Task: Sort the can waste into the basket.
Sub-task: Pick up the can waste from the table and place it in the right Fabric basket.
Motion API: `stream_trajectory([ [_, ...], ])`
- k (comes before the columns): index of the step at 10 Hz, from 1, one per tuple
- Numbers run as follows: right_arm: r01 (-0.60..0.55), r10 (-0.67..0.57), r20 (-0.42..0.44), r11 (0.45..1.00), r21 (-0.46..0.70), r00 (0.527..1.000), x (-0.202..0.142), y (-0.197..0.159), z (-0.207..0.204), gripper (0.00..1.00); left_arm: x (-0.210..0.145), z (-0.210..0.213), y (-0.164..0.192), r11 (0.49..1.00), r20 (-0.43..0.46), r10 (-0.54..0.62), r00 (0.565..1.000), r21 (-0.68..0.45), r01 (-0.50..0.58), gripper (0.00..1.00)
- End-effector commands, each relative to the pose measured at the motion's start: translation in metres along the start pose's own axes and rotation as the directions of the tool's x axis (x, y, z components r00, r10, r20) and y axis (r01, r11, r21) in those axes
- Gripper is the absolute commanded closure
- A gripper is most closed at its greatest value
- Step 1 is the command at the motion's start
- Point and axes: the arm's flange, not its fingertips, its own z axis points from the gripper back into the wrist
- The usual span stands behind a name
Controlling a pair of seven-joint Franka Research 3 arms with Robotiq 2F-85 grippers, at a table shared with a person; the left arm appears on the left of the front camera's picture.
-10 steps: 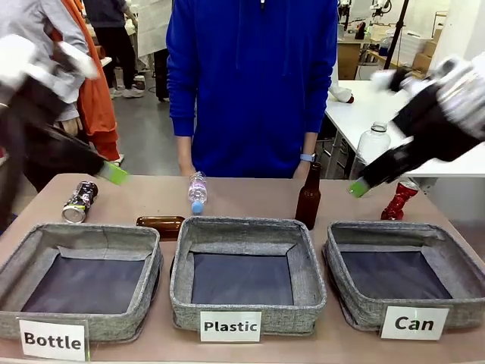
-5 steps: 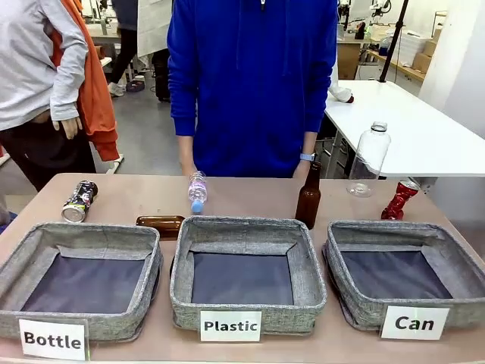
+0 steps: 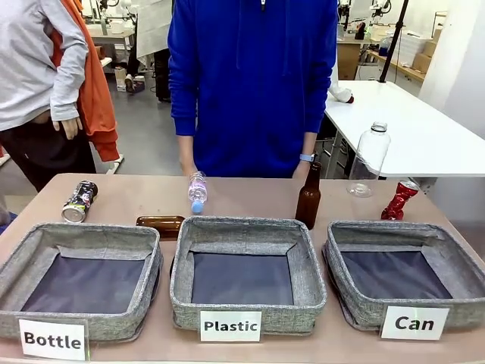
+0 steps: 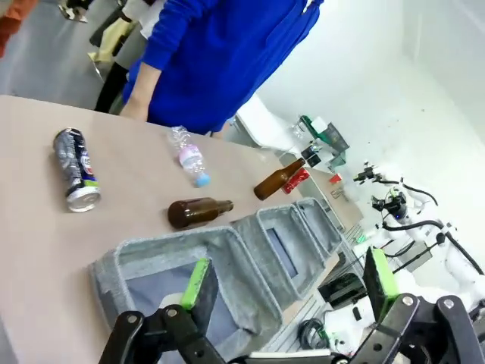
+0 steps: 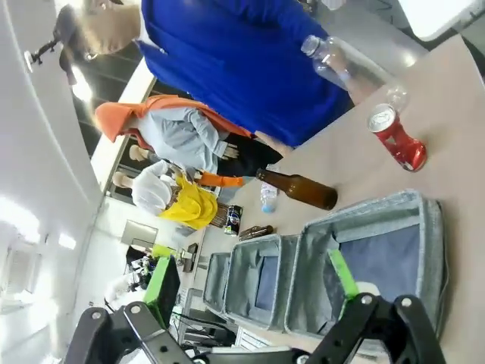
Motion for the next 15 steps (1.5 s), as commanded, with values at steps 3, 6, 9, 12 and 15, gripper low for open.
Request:
stream_trajectory([
  [3, 0.022, -0.021, -0.011, 1.000, 0.007, 1.000, -0.002, -0.016, -0.006, 0.00, -0.040, -0.069, -0.009, 0.996, 0.026, 0.072, 0.997, 0.044, -0.073, 0.00],
  [6, 0.022, -0.021, -0.011, 1.000, 0.007, 1.000, -0.002, -0.016, -0.006, 0.00, 0.004, -0.041, 0.010, 0.999, -0.014, 0.048, 0.999, -0.005, -0.048, 0.00],
  [9, 0.022, -0.021, -0.011, 1.000, 0.007, 1.000, -0.002, -0.016, -0.006, 0.00, 0.004, -0.041, 0.010, 0.999, -0.014, 0.048, 0.999, -0.005, -0.048, 0.00],
  [12, 0.022, -0.021, -0.011, 1.000, 0.007, 1.000, -0.002, -0.016, -0.006, 0.00, 0.002, -0.046, -0.003, 0.993, -0.113, 0.043, 0.993, 0.117, -0.029, 0.00],
  [15, 0.022, -0.021, -0.011, 1.000, 0.007, 1.000, -0.002, -0.016, -0.006, 0.00, 0.082, -0.101, -0.006, 0.879, -0.304, 0.239, 0.922, 0.471, -0.073, 0.00],
])
